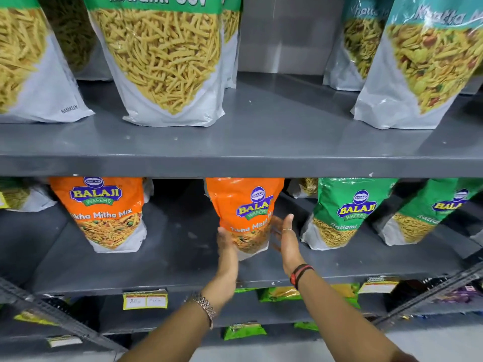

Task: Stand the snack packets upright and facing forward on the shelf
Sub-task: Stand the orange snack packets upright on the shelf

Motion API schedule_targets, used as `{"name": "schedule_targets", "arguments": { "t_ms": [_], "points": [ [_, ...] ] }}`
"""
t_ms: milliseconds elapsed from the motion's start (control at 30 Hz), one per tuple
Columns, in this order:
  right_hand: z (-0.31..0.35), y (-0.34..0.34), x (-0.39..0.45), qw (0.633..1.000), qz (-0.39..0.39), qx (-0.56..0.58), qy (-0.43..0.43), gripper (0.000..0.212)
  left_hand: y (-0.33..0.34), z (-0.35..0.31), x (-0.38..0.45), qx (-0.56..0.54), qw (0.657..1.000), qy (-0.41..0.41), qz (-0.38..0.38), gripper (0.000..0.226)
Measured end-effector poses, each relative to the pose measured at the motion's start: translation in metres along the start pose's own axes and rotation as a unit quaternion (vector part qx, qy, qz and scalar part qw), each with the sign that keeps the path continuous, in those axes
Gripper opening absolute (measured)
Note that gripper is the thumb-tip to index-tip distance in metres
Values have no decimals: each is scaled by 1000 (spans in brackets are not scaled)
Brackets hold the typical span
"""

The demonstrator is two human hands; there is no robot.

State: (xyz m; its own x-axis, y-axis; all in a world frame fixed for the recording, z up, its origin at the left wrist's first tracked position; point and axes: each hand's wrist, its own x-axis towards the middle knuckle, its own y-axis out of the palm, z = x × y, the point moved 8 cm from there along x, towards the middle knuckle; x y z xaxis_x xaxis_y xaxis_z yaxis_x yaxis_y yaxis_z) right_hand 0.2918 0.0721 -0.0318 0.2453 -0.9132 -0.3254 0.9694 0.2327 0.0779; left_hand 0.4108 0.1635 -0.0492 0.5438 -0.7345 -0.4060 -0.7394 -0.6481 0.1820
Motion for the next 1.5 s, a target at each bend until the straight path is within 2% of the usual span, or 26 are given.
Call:
{"name": "schedule_targets", "arguments": {
  "t_ms": [133,233,333,433,533,667,767,867,1000,1067,1200,1300,1500],
  "points": [
    [-11,-11,-2,1000,-2,20,-3,61,0,-15,16,34,997,-38,60,60],
    [-14,-16,-3,1000,3,13,-7,61,-5,-15,27,74,992,-62,79,77],
    [-19,-21,-5,1000,-3,-1,4,57,-20,-8,31,46,994,-77,64,82],
    [-35,-21,-16,997,-33,-45,49,37,-52,4,29,-14,998,-67,-5,75],
    [-55,0,-27,993,9,-93,73,19,-106,12,27,-51,990,-30,-129,64],
    [-74,57,-37,983,102,-124,90,24,-188,0,18,8,964,20,-264,48],
    [-79,116,-44,978,147,-131,71,26,-253,-29,19,53,947,89,-304,46],
    [-68,174,-42,980,153,-119,43,28,-302,-56,39,95,948,151,-263,46],
    [-60,242,-35,987,130,-89,40,43,-342,-60,77,140,976,92,-142,70],
    [-61,267,-32,987,124,-86,49,52,-348,-68,93,157,980,90,-82,77],
    [-70,299,-29,988,106,-94,67,61,-345,-87,114,219,969,106,53,72],
    [-76,311,-33,987,106,-101,71,42,-346,-89,117,238,965,92,56,75],
    [-85,317,-39,988,99,-97,61,41,-349,-89,109,230,966,103,53,75]
  ]
}}
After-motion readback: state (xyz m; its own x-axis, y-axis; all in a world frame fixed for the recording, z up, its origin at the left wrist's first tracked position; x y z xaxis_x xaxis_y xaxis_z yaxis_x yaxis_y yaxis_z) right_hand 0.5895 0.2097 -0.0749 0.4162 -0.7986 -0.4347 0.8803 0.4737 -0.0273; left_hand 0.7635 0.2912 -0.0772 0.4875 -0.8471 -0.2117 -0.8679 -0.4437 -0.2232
